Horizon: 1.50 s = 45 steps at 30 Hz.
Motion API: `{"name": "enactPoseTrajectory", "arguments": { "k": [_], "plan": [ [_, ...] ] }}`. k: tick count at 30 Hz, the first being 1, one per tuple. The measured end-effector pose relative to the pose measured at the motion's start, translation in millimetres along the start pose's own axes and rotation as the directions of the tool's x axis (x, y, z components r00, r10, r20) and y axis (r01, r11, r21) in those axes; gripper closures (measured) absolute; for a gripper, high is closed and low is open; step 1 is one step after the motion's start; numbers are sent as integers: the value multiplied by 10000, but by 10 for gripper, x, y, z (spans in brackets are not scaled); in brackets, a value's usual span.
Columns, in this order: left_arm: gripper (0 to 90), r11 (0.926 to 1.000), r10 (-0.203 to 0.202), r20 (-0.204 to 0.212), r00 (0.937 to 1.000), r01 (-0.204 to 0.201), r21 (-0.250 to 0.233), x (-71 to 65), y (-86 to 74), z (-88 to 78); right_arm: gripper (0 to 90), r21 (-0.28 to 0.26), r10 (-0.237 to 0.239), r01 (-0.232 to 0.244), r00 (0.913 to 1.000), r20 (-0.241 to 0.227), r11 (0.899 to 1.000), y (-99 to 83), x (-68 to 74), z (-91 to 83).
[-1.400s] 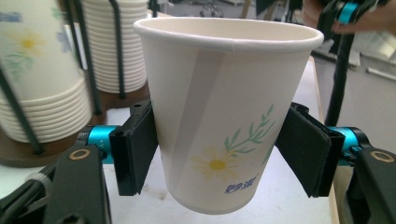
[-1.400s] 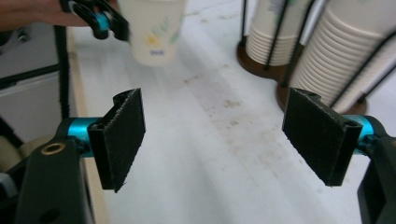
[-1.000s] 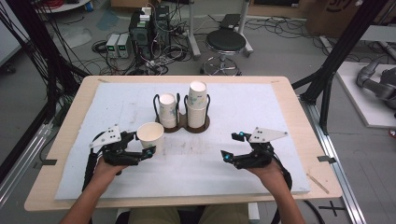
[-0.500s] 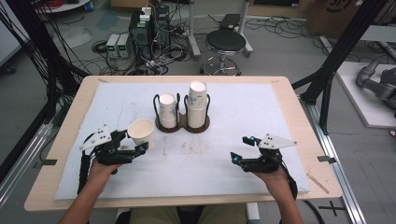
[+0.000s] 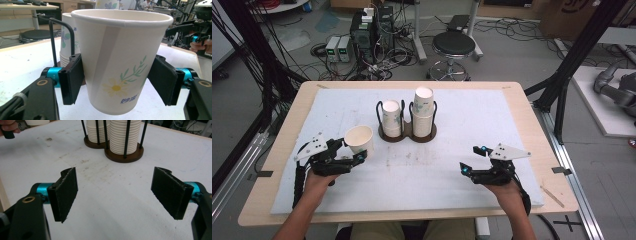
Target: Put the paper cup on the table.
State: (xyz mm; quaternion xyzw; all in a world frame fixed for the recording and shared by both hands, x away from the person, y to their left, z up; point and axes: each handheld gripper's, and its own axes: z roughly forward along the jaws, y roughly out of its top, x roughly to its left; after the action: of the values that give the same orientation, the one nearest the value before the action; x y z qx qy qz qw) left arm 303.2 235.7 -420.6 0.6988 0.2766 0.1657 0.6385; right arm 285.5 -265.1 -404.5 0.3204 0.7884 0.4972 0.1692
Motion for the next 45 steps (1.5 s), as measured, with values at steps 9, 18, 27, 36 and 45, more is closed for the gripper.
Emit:
{"name": "enactPoseTrajectory", "arguments": {
  "k": [9, 18, 27, 36, 45],
  "plan": [
    [304, 9999, -31, -479, 9988, 36, 105, 53, -53, 5, 221, -71, -16, 17, 10000, 84, 10000, -1, -14, 2],
    [306, 9968, -53, -963, 9953, 130, 789, 199, -160, 141, 222, -31, -47, 47, 10000, 10, 10000, -10, 13, 8],
    [305, 9702, 243, -1605, 9867, 155, 2420, 202, -236, 272, 222, -39, -28, 28, 10000, -4, 10000, -14, 8, 8],
    [310, 9448, 322, -1909, 9811, 324, 3260, 176, -254, 274, 222, -36, -50, 50, 10000, -28, 10000, -12, 13, -4],
    [309, 9296, 212, -1964, 9803, 529, 3648, 154, -274, 199, 222, -21, -110, 110, 9999, -70, 9999, -20, 24, -29]
  ]
}}
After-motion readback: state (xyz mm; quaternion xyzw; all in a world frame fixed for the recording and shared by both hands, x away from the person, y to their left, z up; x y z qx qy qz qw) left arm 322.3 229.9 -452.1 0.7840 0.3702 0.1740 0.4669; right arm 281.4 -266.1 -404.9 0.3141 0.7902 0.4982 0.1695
